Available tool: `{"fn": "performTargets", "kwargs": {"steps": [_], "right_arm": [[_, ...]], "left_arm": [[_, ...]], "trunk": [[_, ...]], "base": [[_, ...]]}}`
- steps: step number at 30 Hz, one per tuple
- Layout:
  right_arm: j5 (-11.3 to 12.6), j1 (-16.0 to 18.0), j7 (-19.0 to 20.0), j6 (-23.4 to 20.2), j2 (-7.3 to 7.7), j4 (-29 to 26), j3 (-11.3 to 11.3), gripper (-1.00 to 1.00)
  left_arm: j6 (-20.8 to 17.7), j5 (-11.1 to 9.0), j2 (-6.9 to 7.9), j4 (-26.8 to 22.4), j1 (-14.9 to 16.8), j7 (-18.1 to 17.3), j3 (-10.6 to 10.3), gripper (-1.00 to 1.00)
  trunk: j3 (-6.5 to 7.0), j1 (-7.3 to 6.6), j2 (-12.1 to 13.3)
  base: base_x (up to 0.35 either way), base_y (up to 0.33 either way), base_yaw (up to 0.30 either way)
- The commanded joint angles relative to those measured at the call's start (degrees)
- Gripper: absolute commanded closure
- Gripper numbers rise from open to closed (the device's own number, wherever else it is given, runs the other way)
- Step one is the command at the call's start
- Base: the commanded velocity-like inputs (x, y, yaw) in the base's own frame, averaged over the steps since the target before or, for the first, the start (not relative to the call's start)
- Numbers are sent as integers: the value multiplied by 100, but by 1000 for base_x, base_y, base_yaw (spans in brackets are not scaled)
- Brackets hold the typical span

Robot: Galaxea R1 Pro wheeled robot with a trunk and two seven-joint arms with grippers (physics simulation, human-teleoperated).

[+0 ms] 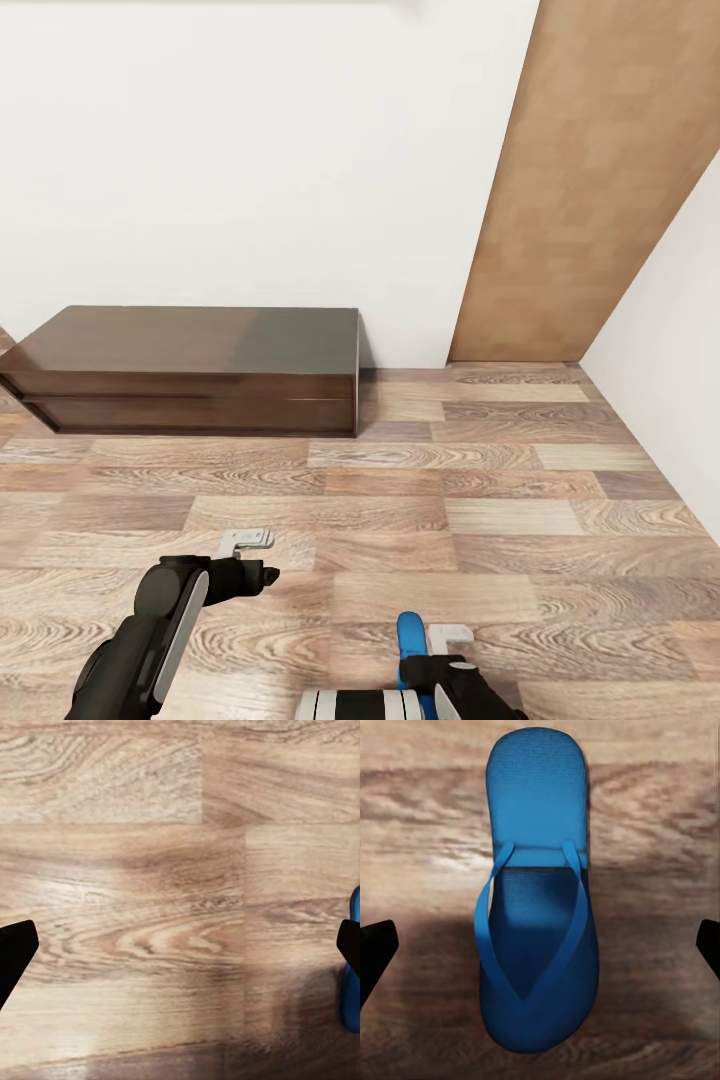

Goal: In the bedroom, move the book from the bed onto either nightstand, and place the two sandals side by side next to the bed.

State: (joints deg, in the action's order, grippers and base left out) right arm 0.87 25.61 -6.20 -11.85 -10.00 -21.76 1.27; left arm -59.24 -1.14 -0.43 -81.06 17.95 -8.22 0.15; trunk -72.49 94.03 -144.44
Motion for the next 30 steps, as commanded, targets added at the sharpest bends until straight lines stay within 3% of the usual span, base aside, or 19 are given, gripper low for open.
{"fn": "performTargets", "kwargs": {"steps": [1,10,26,30], "right_arm": [[10,0,-26,-36,0,-12,14,-100],[11,88,-46,-41,0,-10,14,-100],[10,222,-56,-156,0,-4,14,-100],[10,240,-57,-192,0,-7,14,-100]], "left_arm": [[-26,-9,-1,-4,3,-5,3,-100],[-26,-9,-1,-2,3,-5,2,-100],[-26,-9,-1,2,6,-5,4,-100],[-26,-9,-1,2,6,-5,3,-100]], "trunk": [[-4,-1,-2],[-4,-1,-2],[-359,40,-23],[-359,40,-23]], "base": [[0,0,0],[0,0,0],[0,0,0],[0,0,0]]}}
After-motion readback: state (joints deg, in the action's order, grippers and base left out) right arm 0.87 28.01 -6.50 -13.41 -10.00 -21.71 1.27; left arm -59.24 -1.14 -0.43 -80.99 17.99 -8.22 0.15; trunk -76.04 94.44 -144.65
